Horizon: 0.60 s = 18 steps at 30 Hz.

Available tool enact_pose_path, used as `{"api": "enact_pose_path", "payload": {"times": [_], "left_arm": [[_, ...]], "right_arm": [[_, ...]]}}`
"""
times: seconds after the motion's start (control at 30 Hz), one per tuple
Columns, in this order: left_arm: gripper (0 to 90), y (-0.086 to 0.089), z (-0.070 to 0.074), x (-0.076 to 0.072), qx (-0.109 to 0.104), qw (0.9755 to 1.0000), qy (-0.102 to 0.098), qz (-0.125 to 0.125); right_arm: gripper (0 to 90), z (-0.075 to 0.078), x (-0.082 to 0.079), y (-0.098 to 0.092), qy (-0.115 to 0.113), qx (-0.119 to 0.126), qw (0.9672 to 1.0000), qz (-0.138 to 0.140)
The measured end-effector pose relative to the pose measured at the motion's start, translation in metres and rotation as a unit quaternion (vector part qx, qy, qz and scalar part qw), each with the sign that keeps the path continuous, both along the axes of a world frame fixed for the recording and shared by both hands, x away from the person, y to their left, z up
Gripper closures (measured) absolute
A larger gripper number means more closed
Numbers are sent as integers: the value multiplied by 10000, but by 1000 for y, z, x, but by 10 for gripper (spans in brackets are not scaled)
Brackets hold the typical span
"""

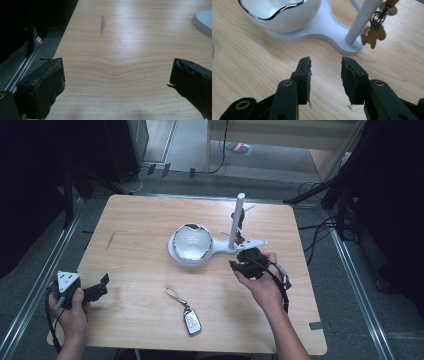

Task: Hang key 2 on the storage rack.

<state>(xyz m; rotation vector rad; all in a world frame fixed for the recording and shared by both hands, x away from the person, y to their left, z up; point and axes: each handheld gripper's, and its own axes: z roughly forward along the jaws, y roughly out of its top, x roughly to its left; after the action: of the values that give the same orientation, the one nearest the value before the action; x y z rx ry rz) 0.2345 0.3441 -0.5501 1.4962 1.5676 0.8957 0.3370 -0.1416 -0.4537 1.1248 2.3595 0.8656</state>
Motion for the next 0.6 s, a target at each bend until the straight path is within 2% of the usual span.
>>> {"api": "enact_pose_path", "payload": {"times": [0.6], "left_arm": [[2, 0, 0, 0, 14, 10000, -5, -6]], "right_arm": [[590, -12, -20, 32, 325, -180, 9982, 468]]}}
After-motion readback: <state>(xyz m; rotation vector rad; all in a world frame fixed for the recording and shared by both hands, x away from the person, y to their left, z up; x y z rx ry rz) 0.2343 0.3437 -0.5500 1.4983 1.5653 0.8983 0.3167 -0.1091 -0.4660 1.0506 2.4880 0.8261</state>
